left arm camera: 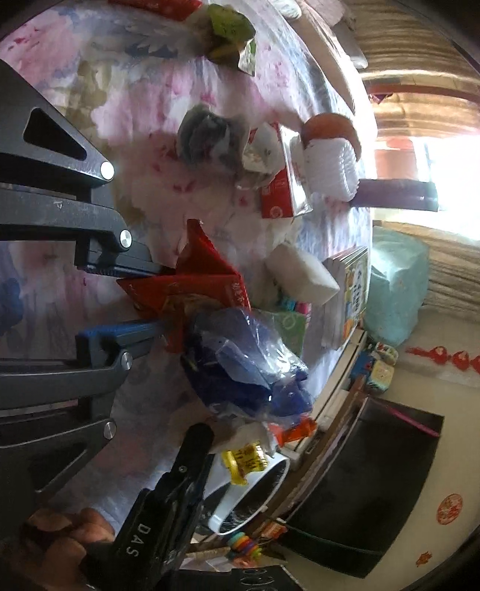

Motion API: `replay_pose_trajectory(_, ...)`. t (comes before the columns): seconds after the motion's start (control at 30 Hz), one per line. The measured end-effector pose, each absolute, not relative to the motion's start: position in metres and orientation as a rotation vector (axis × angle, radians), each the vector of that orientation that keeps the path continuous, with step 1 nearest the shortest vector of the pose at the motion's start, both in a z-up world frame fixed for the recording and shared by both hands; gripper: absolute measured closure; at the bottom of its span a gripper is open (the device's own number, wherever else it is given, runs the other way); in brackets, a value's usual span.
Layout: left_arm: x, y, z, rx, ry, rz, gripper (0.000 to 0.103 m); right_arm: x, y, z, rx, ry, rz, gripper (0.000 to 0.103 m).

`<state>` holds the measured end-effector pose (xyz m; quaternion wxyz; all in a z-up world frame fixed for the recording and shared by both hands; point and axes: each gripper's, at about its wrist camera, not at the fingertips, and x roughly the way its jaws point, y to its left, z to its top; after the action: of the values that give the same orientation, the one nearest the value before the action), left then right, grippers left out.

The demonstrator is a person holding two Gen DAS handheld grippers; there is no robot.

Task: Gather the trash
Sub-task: 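Grasp the red chip bag with the left gripper while the right gripper grasps the white paper bag, then carry both held bags over the trash bin with both grippers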

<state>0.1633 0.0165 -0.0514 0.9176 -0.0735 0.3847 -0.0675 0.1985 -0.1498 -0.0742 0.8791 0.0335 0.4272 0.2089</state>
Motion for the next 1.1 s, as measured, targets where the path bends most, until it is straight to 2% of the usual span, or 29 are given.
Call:
replay_pose_trajectory(0.1,0.161,0.023,-0.043,-0.157,0.754,-0.110,0.090,0.196,-0.152,-0.068,0.060,0.877,0.444,0.074)
replay_pose_trajectory(0.47,0.140,0.024,-0.014,-0.160,0.647,-0.055,0.092,0.186,-0.183,-0.051,0.130,0.834,0.424,0.076)
replay_pose_trajectory(1.1,0.158,-0.056,0.012,-0.071,0.636,-0.276,0.092,0.176,-0.260,-0.024,0.233,0.755,0.310,0.076)
